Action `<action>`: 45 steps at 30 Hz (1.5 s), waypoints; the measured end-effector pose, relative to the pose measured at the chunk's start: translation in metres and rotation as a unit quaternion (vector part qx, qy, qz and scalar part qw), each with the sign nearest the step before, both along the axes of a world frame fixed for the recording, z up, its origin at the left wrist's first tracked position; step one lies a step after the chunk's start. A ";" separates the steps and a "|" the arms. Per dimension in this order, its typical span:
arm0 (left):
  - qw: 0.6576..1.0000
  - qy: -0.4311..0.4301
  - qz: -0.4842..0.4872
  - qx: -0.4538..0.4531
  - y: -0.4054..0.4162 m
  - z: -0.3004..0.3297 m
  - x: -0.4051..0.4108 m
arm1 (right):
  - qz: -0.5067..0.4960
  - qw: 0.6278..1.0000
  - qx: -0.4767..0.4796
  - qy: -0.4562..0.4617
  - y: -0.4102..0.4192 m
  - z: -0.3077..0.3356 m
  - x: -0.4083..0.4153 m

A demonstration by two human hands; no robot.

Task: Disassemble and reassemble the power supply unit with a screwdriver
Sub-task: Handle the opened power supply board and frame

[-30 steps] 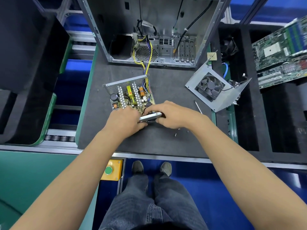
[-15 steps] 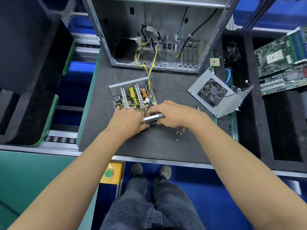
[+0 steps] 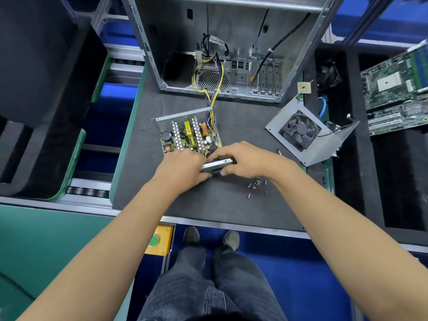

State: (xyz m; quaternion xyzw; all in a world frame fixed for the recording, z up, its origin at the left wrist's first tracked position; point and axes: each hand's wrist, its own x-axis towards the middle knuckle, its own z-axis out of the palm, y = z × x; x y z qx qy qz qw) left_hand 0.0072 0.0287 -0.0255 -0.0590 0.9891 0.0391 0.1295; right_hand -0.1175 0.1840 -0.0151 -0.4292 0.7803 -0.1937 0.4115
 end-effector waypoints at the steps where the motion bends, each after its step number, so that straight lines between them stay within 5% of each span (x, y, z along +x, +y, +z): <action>1: 1.000 0.014 -0.004 0.018 0.000 0.001 0.002 | -0.004 1.000 -0.006 -0.007 0.001 0.000 0.000; 7: 0.997 0.030 -0.021 0.072 -0.001 0.002 0.006 | -0.014 0.999 -0.041 -0.014 0.011 -0.005 0.001; 14: 0.995 0.032 -0.020 0.093 -0.004 0.002 0.007 | -0.243 0.957 -0.155 -0.030 0.032 -0.023 0.022; 19: 0.993 0.061 -0.019 0.102 -0.003 0.002 0.009 | -0.301 0.937 -0.177 -0.017 0.033 -0.033 0.039; 45: 0.992 0.021 0.007 0.126 -0.002 0.004 0.005 | -0.189 0.972 -0.143 0.006 0.031 -0.029 0.033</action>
